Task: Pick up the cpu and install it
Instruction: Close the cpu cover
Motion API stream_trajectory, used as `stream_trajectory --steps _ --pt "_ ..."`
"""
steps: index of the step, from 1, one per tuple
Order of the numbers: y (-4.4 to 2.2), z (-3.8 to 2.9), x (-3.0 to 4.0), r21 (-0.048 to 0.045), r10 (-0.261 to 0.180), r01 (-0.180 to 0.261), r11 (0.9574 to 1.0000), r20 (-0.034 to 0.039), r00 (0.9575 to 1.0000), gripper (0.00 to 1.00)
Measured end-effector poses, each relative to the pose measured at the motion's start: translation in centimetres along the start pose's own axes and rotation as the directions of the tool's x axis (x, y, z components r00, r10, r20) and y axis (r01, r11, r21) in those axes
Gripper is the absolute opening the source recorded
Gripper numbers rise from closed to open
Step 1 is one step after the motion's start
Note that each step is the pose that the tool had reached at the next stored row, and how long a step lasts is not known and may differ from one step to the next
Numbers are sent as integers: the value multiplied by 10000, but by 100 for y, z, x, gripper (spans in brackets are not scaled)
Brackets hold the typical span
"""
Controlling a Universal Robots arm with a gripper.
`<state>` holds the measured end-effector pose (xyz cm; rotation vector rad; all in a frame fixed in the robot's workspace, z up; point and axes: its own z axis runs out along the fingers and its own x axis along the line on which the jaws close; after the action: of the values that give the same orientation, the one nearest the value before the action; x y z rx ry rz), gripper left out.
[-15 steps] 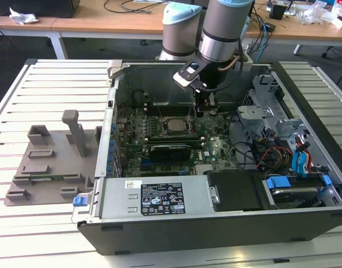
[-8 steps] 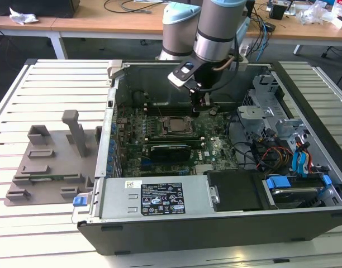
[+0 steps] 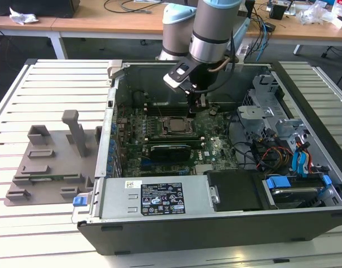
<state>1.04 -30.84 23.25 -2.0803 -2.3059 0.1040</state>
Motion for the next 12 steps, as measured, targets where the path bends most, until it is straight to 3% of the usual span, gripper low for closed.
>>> stream_trajectory --steps 5,12 --pt "-185 51 20 0 0 0 10000 0 10000 11" --pt "-245 78 28 -1 -1 1 10000 -1 10000 11"
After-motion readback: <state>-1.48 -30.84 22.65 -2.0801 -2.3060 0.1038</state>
